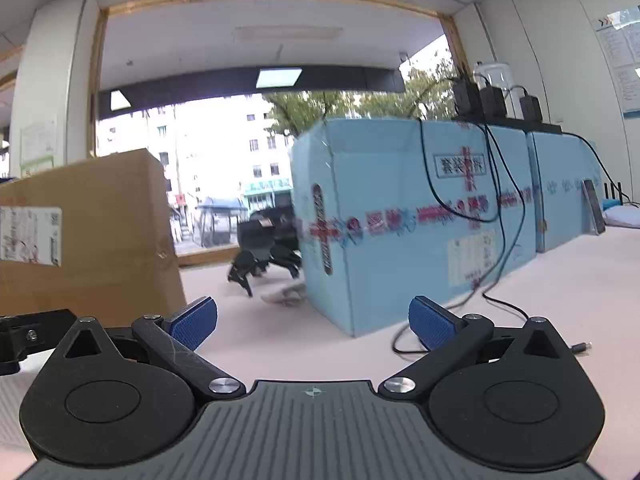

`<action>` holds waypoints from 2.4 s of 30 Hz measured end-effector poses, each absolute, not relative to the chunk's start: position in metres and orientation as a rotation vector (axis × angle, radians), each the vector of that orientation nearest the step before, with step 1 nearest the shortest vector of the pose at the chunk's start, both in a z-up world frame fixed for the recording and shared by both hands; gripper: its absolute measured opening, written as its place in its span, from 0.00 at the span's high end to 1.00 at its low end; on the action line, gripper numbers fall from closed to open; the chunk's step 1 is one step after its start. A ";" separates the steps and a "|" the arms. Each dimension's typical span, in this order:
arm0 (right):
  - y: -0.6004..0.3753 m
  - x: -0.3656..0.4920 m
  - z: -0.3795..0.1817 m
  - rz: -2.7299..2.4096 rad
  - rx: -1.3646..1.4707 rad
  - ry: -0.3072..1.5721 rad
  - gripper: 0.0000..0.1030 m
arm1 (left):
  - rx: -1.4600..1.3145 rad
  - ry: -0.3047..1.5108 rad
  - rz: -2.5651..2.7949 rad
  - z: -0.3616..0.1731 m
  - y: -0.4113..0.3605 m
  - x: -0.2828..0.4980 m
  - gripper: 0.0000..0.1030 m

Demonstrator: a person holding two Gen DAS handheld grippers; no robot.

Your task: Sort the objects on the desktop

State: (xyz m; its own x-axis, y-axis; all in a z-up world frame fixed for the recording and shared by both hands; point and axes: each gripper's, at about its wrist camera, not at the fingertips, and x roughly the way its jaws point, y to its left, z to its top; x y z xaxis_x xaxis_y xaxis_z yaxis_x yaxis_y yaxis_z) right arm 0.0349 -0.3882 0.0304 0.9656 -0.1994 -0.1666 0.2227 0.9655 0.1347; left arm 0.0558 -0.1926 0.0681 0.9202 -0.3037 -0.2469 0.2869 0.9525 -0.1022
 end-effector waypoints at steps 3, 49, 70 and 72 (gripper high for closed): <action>-0.410 0.050 0.016 -0.323 0.138 0.320 0.00 | -0.034 0.375 -0.325 0.047 -0.239 0.074 0.00; -0.413 0.084 -0.019 -0.383 0.128 0.660 0.00 | 0.124 0.670 -0.329 -0.001 -0.258 0.122 0.00; -0.414 0.085 -0.020 -0.382 0.127 0.660 0.00 | 0.120 0.669 -0.332 -0.002 -0.257 0.123 0.00; -0.414 0.084 -0.020 -0.382 0.127 0.660 0.00 | 0.120 0.669 -0.332 -0.002 -0.257 0.123 0.00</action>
State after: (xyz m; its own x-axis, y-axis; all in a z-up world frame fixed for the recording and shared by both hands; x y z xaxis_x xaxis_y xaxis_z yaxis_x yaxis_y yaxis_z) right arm 0.0845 -0.4144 -0.0201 0.7235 -0.3054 -0.6190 0.3851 0.9229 -0.0053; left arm 0.1232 -0.2574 -0.0020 0.7340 -0.2632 -0.6261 0.3396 0.9406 0.0026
